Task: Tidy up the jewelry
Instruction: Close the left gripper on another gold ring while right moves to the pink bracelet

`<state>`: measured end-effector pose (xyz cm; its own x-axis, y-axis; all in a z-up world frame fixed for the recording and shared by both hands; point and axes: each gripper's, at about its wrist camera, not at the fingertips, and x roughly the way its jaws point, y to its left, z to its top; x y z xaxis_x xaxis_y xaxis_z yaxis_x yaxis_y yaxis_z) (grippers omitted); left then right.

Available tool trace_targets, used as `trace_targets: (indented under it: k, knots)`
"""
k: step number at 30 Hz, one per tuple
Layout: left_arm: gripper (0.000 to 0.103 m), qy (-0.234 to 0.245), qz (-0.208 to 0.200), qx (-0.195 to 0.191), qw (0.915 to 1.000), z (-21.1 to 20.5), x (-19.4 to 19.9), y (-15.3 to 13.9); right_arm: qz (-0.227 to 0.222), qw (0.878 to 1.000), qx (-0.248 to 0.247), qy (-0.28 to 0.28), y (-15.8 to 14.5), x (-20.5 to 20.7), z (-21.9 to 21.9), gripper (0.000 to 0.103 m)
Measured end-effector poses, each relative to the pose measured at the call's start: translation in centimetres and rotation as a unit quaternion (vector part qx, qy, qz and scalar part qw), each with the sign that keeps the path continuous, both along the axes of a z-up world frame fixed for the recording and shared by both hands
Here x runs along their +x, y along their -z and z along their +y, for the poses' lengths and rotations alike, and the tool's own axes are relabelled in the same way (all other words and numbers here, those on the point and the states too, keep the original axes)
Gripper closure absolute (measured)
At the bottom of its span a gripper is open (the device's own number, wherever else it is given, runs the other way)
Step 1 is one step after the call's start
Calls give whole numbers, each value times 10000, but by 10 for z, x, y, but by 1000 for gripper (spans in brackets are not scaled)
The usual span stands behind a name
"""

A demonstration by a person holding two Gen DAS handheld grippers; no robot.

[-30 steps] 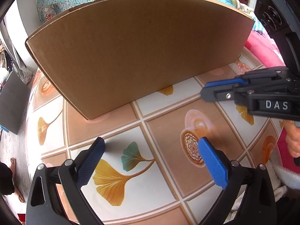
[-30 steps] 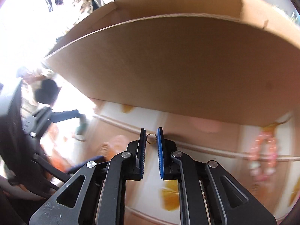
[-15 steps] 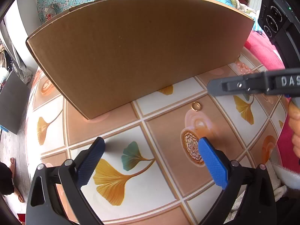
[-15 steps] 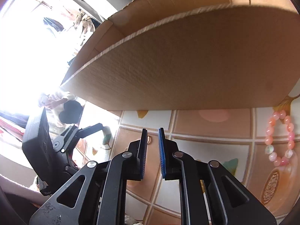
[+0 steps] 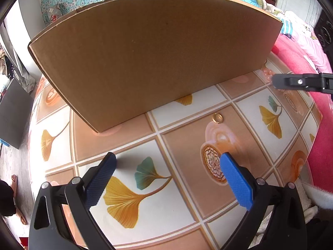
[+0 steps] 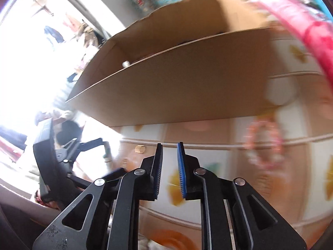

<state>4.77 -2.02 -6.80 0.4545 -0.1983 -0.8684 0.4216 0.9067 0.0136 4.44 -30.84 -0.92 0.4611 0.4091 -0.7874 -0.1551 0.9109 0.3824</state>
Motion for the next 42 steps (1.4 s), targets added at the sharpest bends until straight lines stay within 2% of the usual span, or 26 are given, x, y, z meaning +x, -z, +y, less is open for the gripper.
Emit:
trace_targets:
  k: [4, 7, 9, 13, 16, 19, 21, 22, 27, 31, 42]
  knots:
    - [5, -34, 27, 16, 10000, -1, 1, 0, -187, 9969, -719, 274, -4, -6, -20, 75]
    - [5, 29, 80, 48, 10000, -4, 4, -2, -241, 9943, -1006, 241, 3, -5, -20, 74]
    - [5, 94, 100, 52, 9999, -4, 5, -3, -211, 9931, -1142, 162, 14, 1, 1, 74]
    - [5, 148, -215, -166, 9995, -4, 1, -13, -5, 9884, -1512, 164, 26, 12, 11, 74]
    - [11, 323, -454, -395, 9977, -9, -1, -22, 129, 9912, -1309, 167, 29, 13, 7, 80]
    - [24, 554, -527, -480, 9959, -17, 1, -23, 194, 9947, -996, 147, 30, 10, 3, 89]
    - [39, 721, -487, -491, 9950, -23, 4, -22, 262, 9971, -702, 100, 32, 8, 3, 90]
    - [42, 792, -480, -461, 9946, -26, 5, -20, 279, 9978, -595, 65, 33, 7, 4, 90]
    - [73, 1115, -313, -320, 9928, -42, 12, -12, 302, 9990, -336, 4, 35, 4, 7, 90]
    - [78, 1252, -157, -537, 9905, -49, 11, -10, 311, 9992, -241, 10, 34, 2, 8, 90]
    - [78, 1265, 231, -1131, 9852, -54, 10, -9, 305, 9994, -165, 21, 34, 1, 2, 90]
